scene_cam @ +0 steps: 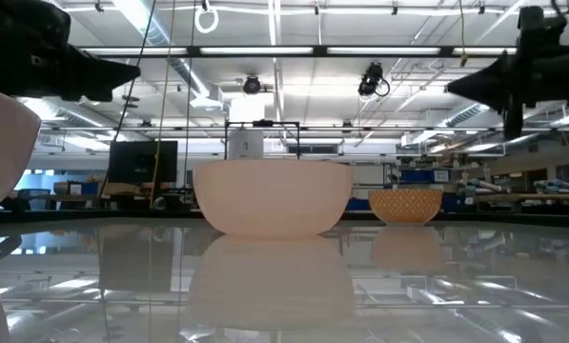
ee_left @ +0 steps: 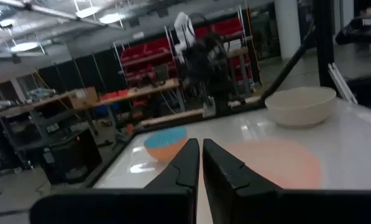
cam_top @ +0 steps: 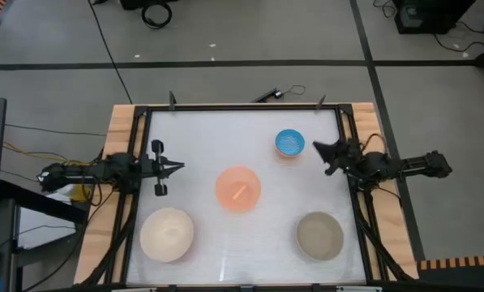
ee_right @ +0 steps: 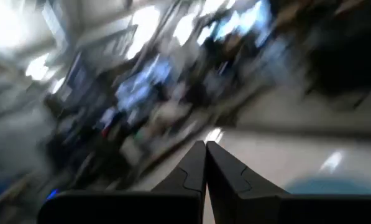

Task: Nest bowls inside each other
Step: Stack the orange bowl into the white bowl

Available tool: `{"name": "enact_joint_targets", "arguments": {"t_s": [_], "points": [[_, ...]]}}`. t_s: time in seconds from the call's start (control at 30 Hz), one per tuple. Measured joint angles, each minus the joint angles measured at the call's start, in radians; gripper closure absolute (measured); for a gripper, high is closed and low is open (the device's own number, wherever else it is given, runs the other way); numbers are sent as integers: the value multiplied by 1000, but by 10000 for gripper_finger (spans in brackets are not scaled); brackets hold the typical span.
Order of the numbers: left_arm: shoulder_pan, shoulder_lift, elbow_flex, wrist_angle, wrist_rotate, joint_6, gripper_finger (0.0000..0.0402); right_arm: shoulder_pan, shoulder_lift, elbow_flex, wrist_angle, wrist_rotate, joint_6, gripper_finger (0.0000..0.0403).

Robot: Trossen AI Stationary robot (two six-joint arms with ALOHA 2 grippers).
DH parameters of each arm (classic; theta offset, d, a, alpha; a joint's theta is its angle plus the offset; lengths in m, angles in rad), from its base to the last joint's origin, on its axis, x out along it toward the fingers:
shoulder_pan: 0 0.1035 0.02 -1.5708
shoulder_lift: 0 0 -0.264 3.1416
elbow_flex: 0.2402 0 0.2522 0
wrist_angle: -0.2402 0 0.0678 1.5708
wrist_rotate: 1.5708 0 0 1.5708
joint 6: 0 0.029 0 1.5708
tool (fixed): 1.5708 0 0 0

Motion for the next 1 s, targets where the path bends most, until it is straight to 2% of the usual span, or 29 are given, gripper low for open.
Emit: {"name": "enact_joint_targets", "arguments": {"t_s": [0.13,0.27,0.37,0.5,0.63,0.8,1.0], "points": [[0,0,0,13,0,2,377,-29,166,0,27,-221,226,384],[0,0,0,58,-4,2,377,-26,402,2,274,-293,288,384],[0,0,0,111,-25,1,377,-29,594,65,386,-319,245,384],[0,0,0,165,-25,-66,377,-59,854,218,378,-336,115,381],[0,0,0,130,-25,-173,377,-109,1076,390,377,-398,-46,359],[0,0,0,49,-25,-264,377,-163,1300,611,315,-421,-213,308],[0,1,0,-7,-25,-344,377,-218,1506,893,-79,-402,-224,264]]}}
